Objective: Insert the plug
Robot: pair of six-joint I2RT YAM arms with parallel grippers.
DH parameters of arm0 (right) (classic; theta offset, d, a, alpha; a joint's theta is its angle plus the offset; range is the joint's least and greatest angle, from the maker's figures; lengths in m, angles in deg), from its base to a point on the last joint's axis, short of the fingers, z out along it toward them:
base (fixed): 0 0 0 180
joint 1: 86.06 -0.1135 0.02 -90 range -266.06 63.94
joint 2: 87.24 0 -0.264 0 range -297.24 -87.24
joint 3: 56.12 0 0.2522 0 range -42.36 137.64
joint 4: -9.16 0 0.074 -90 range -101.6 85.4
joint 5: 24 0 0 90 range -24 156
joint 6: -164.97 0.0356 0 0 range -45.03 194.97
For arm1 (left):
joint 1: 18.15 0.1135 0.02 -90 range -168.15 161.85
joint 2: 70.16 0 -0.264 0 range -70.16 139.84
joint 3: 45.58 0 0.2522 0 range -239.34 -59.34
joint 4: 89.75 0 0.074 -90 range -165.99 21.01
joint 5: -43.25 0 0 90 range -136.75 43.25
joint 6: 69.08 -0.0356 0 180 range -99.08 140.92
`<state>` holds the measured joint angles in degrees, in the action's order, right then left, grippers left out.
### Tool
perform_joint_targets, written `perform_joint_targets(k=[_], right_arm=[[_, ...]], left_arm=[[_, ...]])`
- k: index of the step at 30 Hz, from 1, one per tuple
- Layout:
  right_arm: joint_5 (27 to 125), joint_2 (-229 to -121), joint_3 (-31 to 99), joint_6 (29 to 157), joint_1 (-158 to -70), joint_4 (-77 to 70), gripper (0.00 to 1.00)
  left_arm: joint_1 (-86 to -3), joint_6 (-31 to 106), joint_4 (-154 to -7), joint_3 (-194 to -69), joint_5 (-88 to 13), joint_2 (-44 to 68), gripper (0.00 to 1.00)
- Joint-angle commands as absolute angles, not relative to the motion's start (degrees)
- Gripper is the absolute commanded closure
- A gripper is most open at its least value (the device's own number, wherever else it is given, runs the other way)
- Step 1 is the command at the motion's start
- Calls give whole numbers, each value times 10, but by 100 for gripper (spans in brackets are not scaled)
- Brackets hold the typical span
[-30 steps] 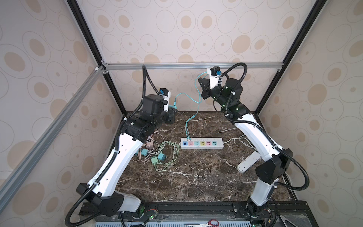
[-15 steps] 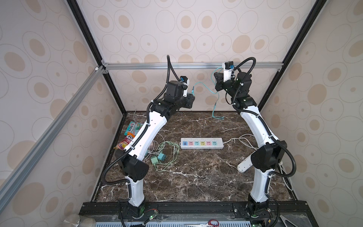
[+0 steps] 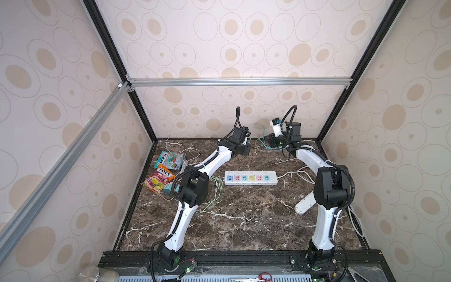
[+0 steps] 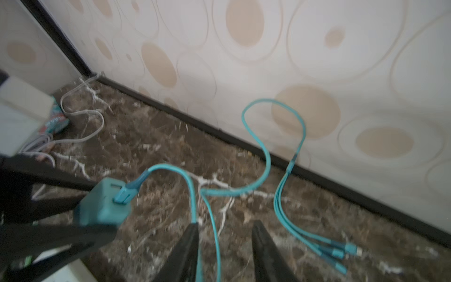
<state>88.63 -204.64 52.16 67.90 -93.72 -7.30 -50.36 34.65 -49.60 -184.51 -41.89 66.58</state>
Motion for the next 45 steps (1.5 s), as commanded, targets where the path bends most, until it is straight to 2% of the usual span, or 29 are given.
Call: perform_joint_targets(k=[1,7,8,9,12,15,20,23,31,41,43,45], right_arm=[[898,-2003,493,672,-923,-128,50],[881,-1960,448,682,-909,-205,17],[887,-1955,447,682,-908,-220,6],[897,-1950,447,683,-908,-238,0],[945,-1938,460,691,-908,-292,0],[958,-1920,453,740,-908,-297,4],[1110,-1920,455,769,-908,-323,20],[1154,-1931,463,786,-908,-346,28],[1238,-1969,448,892,-912,-262,33],[1278,-2010,475,804,-928,-282,38],[1286,-2013,476,775,-931,-294,40],[1298,-2012,474,759,-934,-296,41]], left_arm=[[-505,306,-506,-1873,-430,647,100],[-504,255,-499,-1865,-414,647,100],[-504,243,-498,-1863,-407,645,100],[-504,229,-498,-1859,-400,642,100],[-504,196,-508,-1841,-388,630,100],[-504,156,-514,-1829,-370,622,100],[-504,90,-536,-1792,-332,598,100],[-504,65,-569,-1754,-320,578,100],[-504,4,-610,-1698,-244,543,100],[-506,-97,-895,-1442,-128,423,100],[-507,-109,-964,-1393,-128,405,100],[-507,-119,-963,-1390,-141,405,100]])
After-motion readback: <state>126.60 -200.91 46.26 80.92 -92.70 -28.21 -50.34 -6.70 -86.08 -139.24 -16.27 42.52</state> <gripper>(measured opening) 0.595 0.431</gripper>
